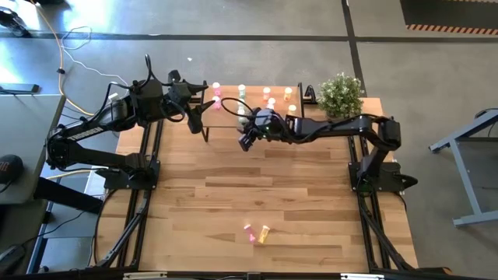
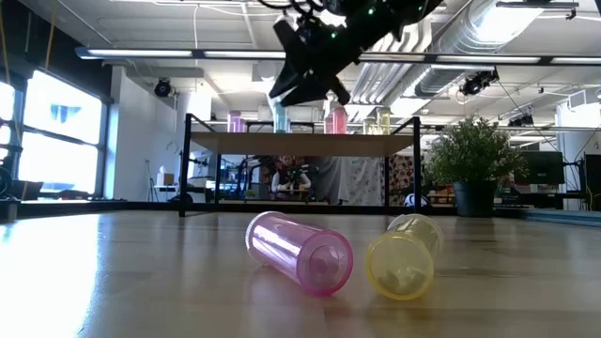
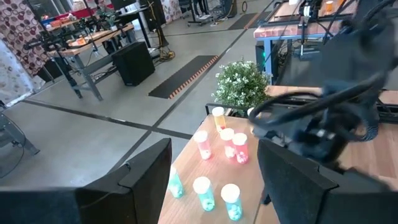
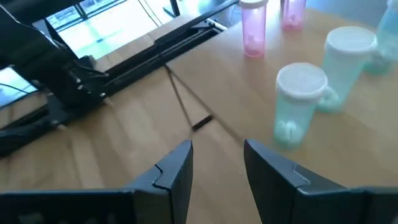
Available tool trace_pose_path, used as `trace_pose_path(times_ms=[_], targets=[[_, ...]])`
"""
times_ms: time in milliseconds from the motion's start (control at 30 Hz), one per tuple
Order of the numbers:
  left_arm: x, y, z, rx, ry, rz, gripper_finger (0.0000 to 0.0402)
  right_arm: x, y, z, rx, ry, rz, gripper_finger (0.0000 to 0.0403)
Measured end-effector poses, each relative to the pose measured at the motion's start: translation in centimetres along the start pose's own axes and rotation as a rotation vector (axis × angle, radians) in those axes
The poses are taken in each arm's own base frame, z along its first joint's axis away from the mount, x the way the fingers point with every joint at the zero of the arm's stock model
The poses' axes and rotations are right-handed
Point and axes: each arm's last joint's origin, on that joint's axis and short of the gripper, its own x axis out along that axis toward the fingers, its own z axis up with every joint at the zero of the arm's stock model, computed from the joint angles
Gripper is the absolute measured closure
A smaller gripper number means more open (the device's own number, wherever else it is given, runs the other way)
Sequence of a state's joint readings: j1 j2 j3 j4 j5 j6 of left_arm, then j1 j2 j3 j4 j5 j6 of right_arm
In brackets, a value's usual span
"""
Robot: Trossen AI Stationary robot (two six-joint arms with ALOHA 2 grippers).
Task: Pick and place medicine bottles onto shelf by color
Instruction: Adjust the orange pill bottle on the shelf
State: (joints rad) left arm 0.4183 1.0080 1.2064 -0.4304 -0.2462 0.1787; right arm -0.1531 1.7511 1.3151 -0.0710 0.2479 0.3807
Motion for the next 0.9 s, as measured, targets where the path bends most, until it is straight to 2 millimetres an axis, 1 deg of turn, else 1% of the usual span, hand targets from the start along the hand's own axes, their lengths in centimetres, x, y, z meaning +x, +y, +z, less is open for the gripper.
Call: trace_pose_path(times_ms=[200, 400, 600, 667, 800, 900], targets=[[0.0, -0.1, -0.3, 0.009, 0.031, -0.006, 0.0174, -3.4, 2.4, -0.5, 0.144, 0.084, 0.034, 0.0270], [0.0, -0.1, -0.7, 0.020, 0.073, -0.013, 0.0174, -6.8, 4.5, -1.2, 0.386, 0.186, 0.076, 0.0270], [0.0, -0.1, -0.8, 0.036, 0.079, -0.014, 0.0174, -8.7, 6.5, -2.4, 0.585, 0.288, 0.122, 0.0270], [0.0, -0.1, -0.8, 0.036, 0.080, -0.014, 0.0174, -9.1, 7.1, -2.9, 0.605, 0.330, 0.126, 0.0270], [0.0, -0.1, -0.8, 0.038, 0.085, -0.016, 0.0174, -9.5, 7.8, -3.5, 0.584, 0.338, 0.129, 0.0270], [-0.1, -0.1, -0.9, 0.038, 0.086, -0.015, 0.0174, -10.1, 7.7, -3.2, 0.536, 0.315, 0.126, 0.0270]])
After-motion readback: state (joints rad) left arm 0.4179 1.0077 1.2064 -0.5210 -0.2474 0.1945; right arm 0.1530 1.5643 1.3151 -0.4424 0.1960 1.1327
